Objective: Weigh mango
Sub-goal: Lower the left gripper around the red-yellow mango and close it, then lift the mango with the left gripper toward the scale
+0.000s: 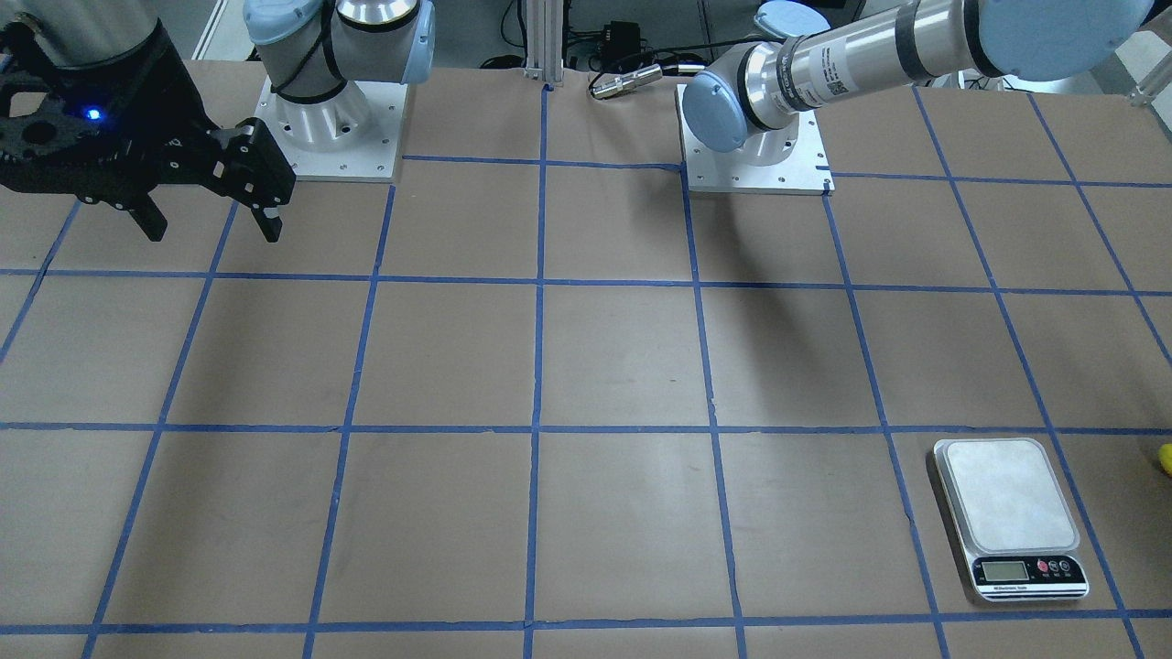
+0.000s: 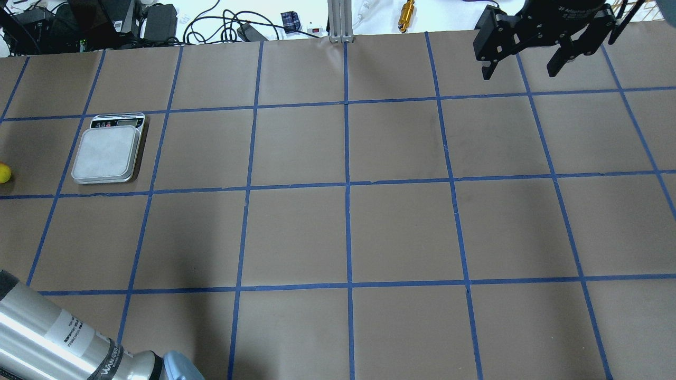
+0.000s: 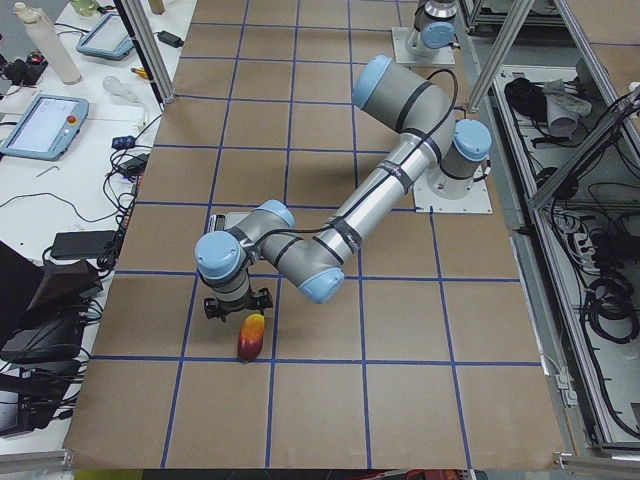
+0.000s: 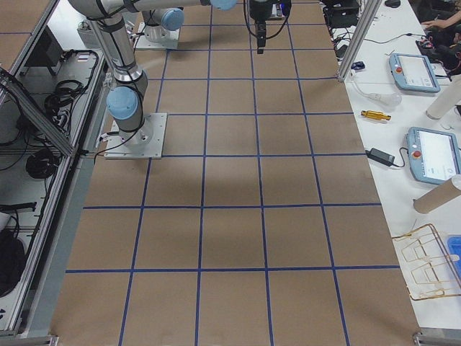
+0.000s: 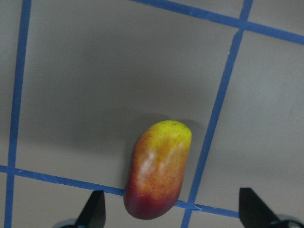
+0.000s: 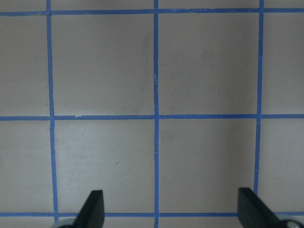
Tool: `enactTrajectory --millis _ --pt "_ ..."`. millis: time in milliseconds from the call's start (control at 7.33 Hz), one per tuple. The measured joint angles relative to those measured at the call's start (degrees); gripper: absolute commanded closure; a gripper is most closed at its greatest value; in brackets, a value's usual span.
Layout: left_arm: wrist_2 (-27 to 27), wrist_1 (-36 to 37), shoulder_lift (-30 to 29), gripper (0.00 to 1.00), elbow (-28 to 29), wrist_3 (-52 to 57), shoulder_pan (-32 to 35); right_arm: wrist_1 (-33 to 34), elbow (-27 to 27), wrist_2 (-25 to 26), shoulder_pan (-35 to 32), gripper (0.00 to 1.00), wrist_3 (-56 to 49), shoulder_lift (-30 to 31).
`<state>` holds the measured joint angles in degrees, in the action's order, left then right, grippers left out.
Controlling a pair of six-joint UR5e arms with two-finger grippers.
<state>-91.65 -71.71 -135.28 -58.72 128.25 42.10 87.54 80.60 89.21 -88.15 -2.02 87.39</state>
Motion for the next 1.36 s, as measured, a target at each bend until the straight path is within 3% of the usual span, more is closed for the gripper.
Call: enactTrajectory --millis 545,1364 --pt "3.49 5.03 -5.16 0.0 -0.25 8.97 -2.39 0.0 0.0 0.0 0.0 0.0 0.0 0.0" --pt "5.52 6.63 -8.18 0.0 -0.78 10.08 -2.95 0.0 0.0 -0.02 0.0 0.0 0.0 -0.02"
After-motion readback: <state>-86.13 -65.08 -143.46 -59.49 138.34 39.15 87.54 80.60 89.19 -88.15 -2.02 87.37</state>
